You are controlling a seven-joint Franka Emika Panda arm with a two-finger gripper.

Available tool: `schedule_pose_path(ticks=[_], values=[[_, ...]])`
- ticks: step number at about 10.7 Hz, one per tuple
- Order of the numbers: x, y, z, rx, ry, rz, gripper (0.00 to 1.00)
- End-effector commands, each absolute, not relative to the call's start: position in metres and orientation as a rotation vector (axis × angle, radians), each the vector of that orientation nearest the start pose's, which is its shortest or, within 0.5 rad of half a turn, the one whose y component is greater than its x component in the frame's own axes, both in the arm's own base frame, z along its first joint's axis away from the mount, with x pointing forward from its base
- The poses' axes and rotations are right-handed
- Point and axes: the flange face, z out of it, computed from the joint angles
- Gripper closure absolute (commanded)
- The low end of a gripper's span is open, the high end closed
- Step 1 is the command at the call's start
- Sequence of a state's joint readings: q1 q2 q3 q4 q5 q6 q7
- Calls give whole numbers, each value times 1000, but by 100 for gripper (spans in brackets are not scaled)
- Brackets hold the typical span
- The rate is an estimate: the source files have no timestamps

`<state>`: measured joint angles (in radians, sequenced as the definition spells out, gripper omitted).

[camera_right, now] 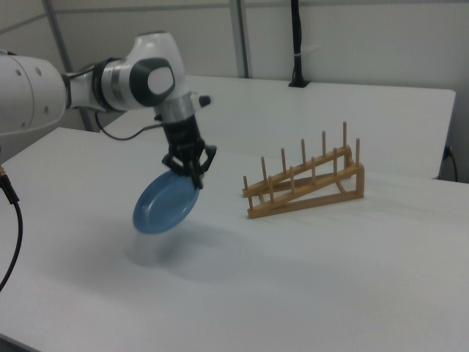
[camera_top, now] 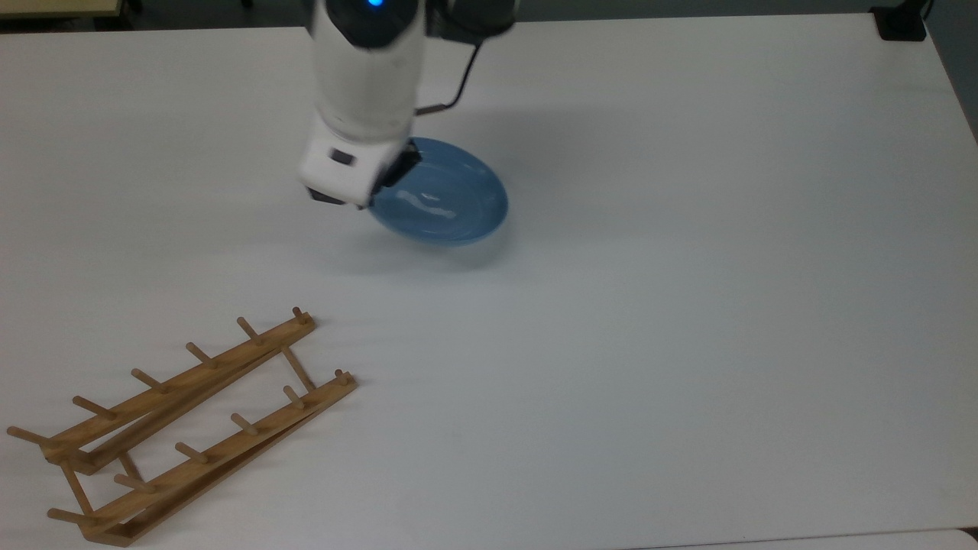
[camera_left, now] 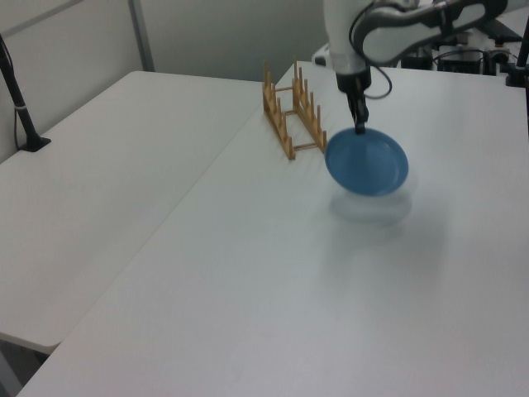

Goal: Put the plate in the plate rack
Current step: 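Lift the plate by its rim, tilting it upright, toward the rack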

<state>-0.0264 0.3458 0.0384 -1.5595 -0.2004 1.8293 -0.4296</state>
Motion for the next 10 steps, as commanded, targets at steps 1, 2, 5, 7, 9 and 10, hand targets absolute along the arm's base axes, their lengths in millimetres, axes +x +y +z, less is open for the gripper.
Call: schedule_pose_path(ticks=[1, 2, 5, 7, 9, 10], values=[[656, -58, 525, -3284, -600, -30, 100], [658, -74, 541, -3309, -502, -102, 100], [666, -115, 578, -3365, -166, -421, 100], [670, -130, 586, -3387, -17, -574, 100], [677, -134, 593, -3383, 141, -743, 100], [680, -137, 596, -3378, 214, -831, 100]])
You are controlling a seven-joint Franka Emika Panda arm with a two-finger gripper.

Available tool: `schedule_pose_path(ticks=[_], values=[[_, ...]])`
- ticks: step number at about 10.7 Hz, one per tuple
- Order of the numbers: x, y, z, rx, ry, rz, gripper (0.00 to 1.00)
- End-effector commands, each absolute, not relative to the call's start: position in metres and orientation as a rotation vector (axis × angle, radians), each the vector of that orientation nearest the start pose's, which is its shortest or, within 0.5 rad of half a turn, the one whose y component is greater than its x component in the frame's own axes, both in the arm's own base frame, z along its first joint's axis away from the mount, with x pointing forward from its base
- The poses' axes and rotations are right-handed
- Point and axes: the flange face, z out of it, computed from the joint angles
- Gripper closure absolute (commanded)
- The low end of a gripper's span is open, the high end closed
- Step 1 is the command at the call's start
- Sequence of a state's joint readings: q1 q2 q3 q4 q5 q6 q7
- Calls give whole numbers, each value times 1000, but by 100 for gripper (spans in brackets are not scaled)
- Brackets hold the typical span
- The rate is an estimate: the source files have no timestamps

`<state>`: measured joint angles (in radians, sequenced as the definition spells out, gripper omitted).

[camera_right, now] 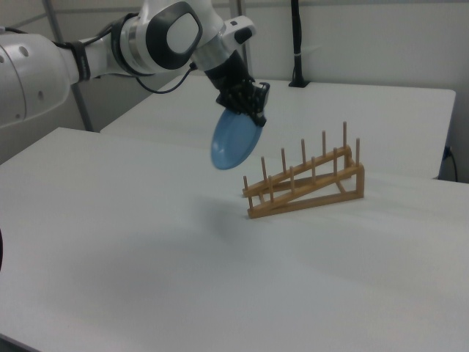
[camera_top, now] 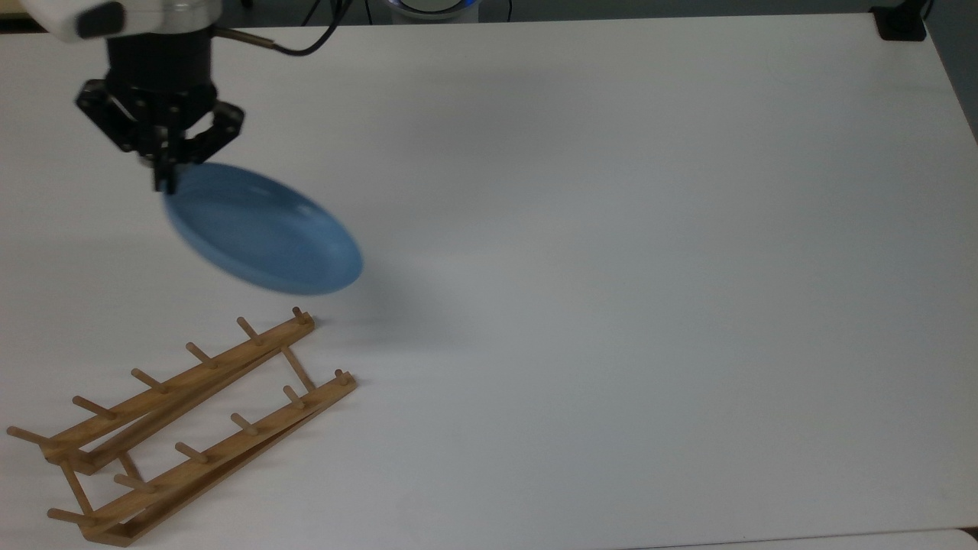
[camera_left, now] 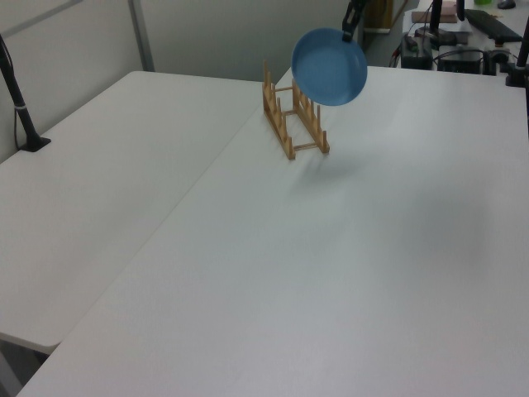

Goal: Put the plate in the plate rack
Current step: 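Lower the upright plate between the pegs of the wooden rack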

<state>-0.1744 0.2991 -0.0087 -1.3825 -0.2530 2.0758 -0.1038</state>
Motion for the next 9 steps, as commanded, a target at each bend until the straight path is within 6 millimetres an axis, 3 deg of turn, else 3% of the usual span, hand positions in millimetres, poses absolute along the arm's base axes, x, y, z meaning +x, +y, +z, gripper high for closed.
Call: schedule_pose_path(ticks=[1, 4, 9], values=[[686, -140, 591, -3365, 294, -900, 100], [702, -152, 579, -3311, 551, -1181, 100], [710, -174, 554, -3362, 589, -1302, 100]])
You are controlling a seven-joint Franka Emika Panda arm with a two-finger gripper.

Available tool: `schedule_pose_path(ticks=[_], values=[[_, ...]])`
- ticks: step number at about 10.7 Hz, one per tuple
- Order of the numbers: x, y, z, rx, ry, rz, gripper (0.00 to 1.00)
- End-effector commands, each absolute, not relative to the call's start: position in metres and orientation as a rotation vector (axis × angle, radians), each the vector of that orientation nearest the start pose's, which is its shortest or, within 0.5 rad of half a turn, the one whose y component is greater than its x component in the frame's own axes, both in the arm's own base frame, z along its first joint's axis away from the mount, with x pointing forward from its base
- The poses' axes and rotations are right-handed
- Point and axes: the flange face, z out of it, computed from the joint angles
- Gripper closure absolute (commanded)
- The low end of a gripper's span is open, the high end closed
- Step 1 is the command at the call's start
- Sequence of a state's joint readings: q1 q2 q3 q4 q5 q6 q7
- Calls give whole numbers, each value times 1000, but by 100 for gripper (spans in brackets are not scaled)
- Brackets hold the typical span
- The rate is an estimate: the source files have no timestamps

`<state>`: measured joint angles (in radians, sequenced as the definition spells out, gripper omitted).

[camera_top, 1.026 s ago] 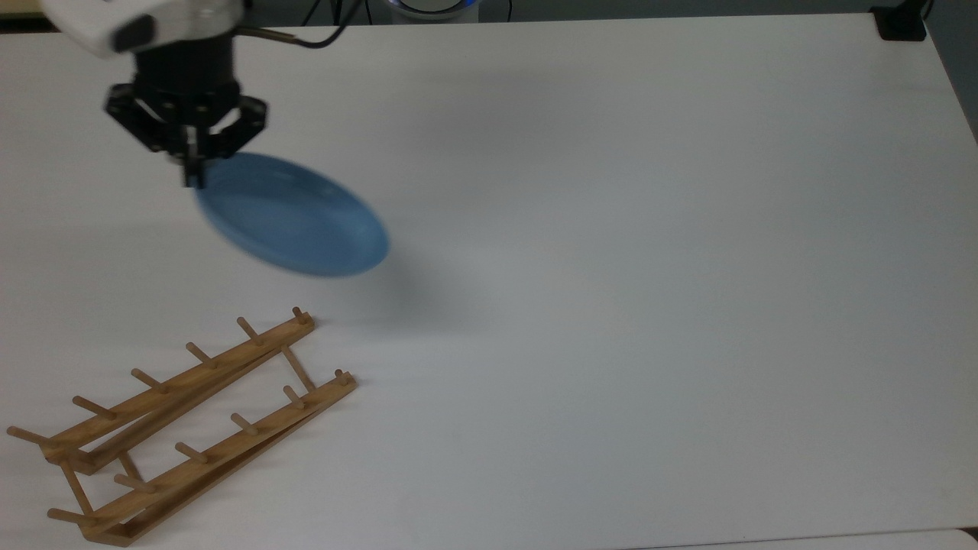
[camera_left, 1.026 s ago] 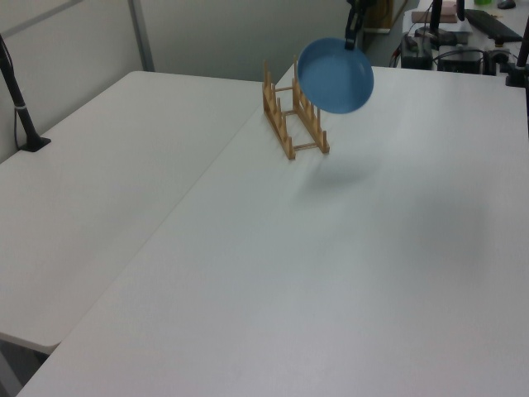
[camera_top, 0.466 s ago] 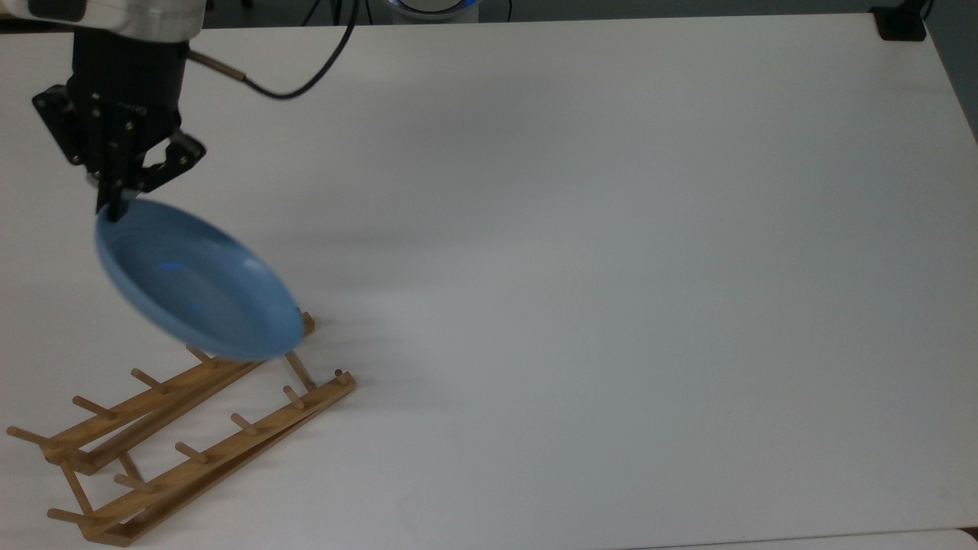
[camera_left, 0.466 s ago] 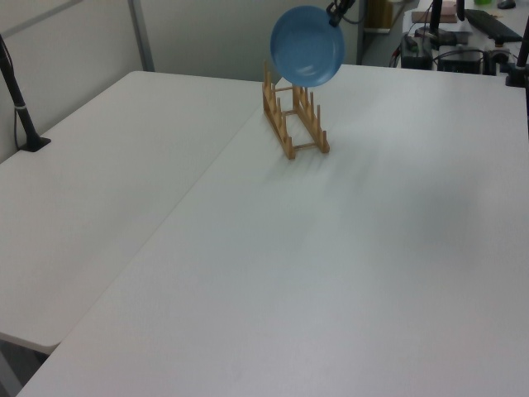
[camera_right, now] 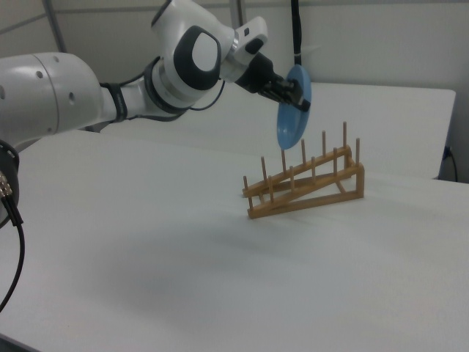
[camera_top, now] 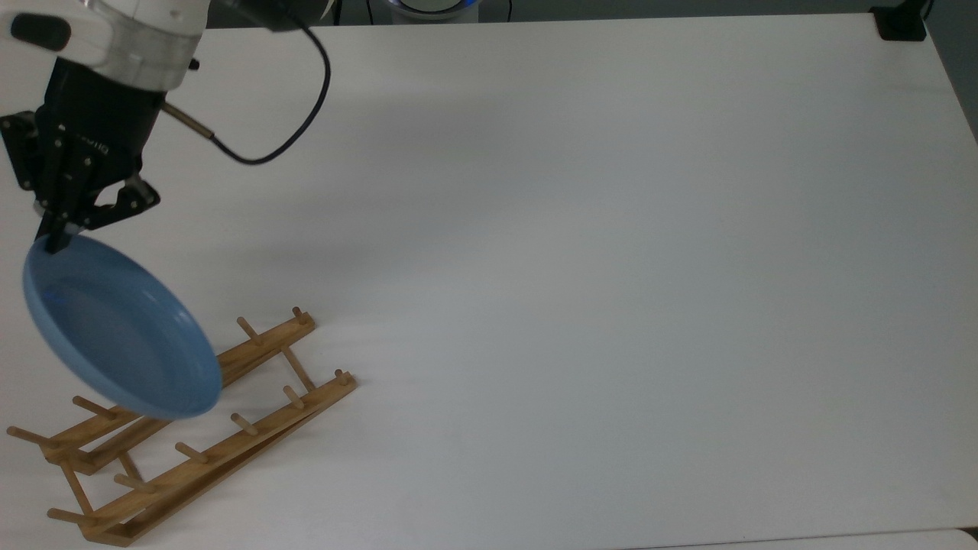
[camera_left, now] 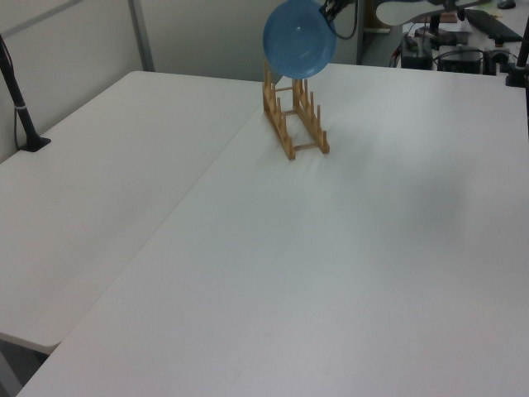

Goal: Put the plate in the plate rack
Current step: 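Lower the upright plate between the pegs of the wooden rack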

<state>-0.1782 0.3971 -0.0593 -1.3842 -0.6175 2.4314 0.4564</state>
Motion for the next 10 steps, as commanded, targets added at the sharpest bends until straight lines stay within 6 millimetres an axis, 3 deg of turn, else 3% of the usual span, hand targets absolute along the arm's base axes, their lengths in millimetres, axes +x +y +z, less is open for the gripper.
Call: schedule_pose_path(ticks=[1, 6, 10], values=[[710, -178, 550, -3379, 586, -1300, 100], [723, -183, 504, -3459, 492, -1246, 100], [730, -179, 486, -3469, 416, -1257, 100]])
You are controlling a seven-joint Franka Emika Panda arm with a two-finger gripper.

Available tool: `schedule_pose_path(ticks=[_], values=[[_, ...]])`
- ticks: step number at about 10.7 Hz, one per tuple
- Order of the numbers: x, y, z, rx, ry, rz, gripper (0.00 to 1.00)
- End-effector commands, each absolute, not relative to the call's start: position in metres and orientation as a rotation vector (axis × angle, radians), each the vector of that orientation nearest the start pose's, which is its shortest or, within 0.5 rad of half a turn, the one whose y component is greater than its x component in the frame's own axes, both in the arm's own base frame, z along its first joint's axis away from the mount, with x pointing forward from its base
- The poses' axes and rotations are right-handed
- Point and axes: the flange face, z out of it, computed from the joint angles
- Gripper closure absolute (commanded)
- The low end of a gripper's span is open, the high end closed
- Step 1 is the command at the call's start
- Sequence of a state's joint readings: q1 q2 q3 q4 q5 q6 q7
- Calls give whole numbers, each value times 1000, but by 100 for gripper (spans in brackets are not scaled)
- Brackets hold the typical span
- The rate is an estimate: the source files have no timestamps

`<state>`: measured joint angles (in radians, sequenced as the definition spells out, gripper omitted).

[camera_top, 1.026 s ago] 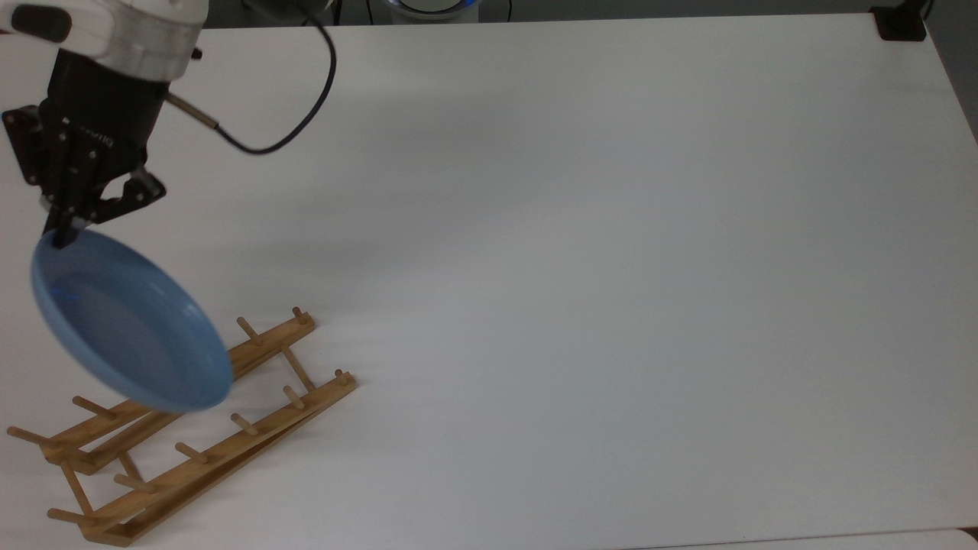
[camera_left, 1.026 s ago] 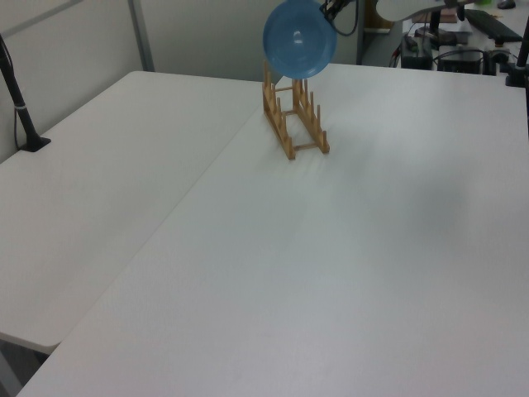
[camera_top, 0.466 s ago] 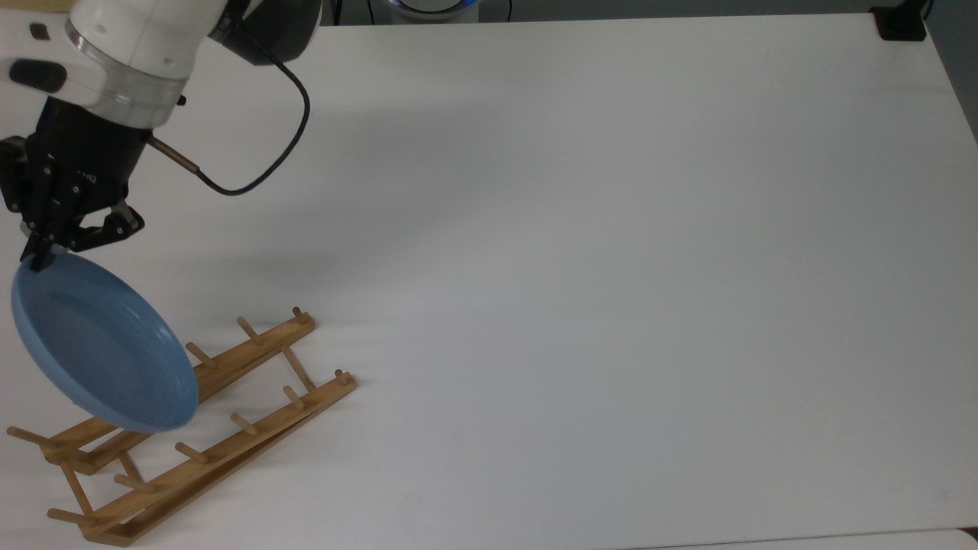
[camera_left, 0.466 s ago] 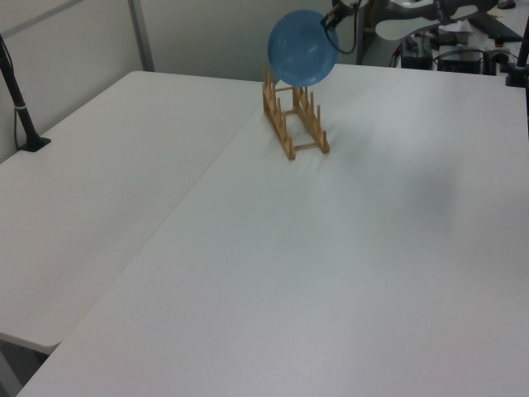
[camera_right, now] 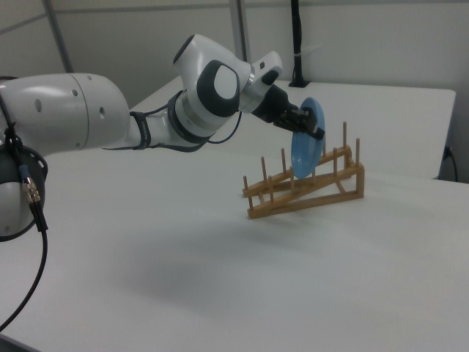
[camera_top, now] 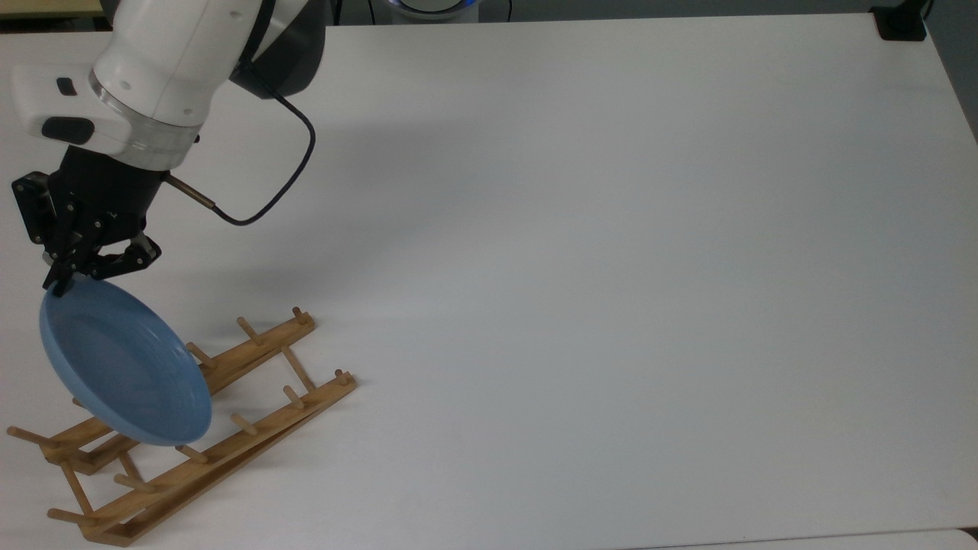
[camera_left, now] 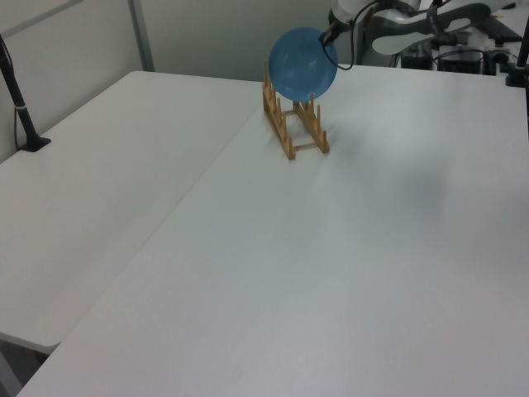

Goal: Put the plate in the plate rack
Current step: 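Lower the upright plate between the pegs of the wooden rack, then open the gripper to release the plate in the rack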

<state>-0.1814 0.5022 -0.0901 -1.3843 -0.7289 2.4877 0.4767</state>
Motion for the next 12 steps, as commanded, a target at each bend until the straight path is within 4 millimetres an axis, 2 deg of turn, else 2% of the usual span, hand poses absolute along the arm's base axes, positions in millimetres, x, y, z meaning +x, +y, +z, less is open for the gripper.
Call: schedule_pose_path(ticks=[1, 6, 7, 8, 10, 11, 12], values=[[731, -175, 483, 2403, -275, 880, 100], [736, -158, 485, 2403, -198, 962, 97], [737, -156, 482, 2386, -163, 953, 96], [739, -156, 469, 2384, -139, 928, 93], [741, -155, 457, 2387, -120, 913, 89], [741, -156, 456, 2385, -116, 911, 82], [739, -157, 450, 2387, -108, 894, 59]])
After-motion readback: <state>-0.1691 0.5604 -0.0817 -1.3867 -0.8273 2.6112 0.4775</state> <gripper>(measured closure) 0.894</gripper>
